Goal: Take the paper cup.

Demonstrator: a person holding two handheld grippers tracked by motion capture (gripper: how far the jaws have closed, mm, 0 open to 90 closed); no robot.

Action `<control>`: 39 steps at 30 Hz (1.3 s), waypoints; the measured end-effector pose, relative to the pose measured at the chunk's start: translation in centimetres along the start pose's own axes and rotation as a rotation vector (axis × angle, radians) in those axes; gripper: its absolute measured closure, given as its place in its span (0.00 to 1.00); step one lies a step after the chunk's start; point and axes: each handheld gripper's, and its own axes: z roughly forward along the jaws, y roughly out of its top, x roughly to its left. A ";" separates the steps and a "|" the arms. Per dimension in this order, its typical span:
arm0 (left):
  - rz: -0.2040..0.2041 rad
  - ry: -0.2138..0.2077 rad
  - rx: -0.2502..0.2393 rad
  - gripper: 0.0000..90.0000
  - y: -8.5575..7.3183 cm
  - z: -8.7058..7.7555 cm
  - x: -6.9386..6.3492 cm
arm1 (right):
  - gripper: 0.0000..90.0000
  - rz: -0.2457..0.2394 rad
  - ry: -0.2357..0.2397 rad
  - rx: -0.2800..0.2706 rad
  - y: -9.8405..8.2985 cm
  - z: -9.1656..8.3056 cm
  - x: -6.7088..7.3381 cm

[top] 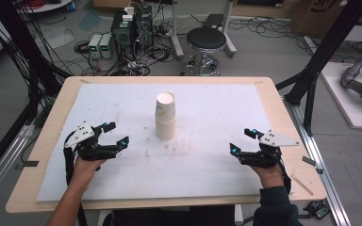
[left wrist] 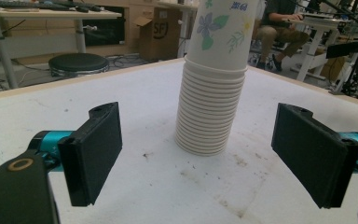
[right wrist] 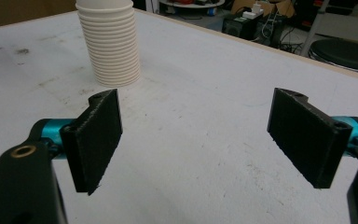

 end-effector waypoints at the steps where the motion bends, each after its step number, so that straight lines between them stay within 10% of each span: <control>1: -0.001 0.001 0.000 0.18 0.0 0.0 0.0 | 0.20 0.000 -0.003 -0.002 0.0 0.0 0.0; 20: -0.003 -0.027 0.011 0.18 1.3 0.9 -0.3 | 0.20 0.015 -0.008 0.015 -0.4 -0.1 0.0; 39: 0.066 -0.112 0.080 0.18 9.5 7.6 -0.8 | 0.20 0.027 0.012 0.031 0.2 0.2 0.3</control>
